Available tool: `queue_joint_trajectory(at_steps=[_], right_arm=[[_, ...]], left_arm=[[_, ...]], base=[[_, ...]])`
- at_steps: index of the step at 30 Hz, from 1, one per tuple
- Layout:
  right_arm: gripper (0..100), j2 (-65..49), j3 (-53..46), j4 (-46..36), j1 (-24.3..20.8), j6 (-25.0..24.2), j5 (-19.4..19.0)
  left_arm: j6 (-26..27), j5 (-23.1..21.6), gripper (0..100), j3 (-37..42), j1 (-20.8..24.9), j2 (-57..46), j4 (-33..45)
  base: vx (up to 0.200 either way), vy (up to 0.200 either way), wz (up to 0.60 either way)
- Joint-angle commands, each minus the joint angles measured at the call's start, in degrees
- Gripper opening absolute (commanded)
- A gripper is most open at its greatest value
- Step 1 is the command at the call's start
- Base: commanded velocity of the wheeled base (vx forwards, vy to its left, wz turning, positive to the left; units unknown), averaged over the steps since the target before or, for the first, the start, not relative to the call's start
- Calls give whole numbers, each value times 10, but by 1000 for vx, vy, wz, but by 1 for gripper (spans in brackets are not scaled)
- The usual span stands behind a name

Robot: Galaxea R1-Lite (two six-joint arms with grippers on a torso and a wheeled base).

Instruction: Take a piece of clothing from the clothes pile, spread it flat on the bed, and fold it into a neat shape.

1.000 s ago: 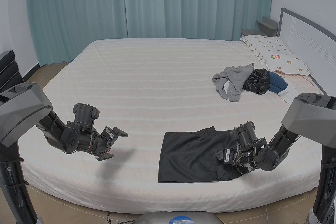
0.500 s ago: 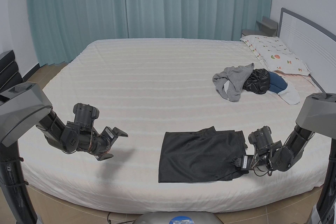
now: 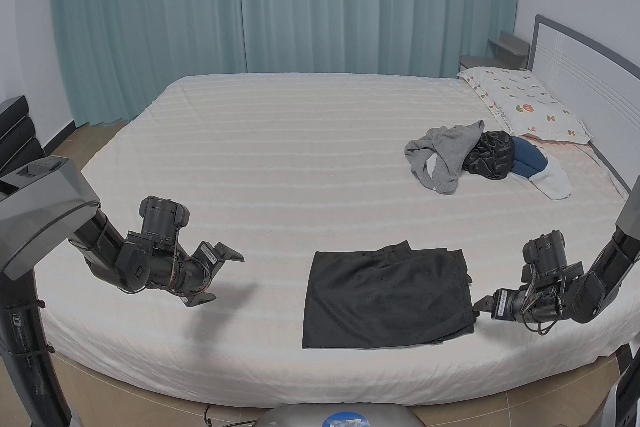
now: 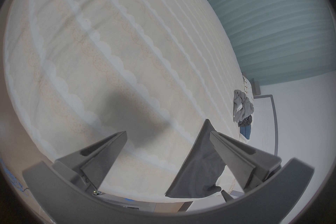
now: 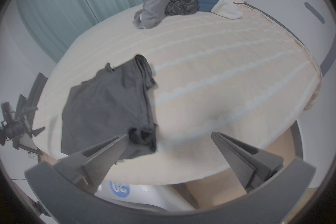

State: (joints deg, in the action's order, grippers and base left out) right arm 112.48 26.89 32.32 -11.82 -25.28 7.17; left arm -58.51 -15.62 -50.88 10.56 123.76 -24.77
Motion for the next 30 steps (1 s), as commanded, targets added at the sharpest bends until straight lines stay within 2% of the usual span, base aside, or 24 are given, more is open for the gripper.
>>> queue_joint_trajectory(at_steps=[1,3,7,13,14,22,25,30], right_arm=[[100,-9,19,12,0,-13,-27],[100,4,35,28,0,-41,-72],[100,36,55,40,1,-63,-128],[100,92,69,41,-3,-61,-138],[0,92,68,41,-2,-59,-138],[0,83,47,38,12,-50,-130],[0,68,28,39,25,-21,-131],[0,56,15,40,30,-13,-132]], left_arm=[[0,1,100,1,0,1,0],[0,1,100,1,1,1,0],[0,1,100,1,1,2,0],[0,1,100,0,1,2,0],[0,1,100,1,1,2,0],[1,1,100,0,1,2,0],[0,1,100,0,1,2,0],[1,1,100,0,1,2,0]], base=[[0,0,0],[0,0,0],[0,0,0],[0,0,0],[0,0,0],[0,0,0],[0,0,0],[0,0,0]])
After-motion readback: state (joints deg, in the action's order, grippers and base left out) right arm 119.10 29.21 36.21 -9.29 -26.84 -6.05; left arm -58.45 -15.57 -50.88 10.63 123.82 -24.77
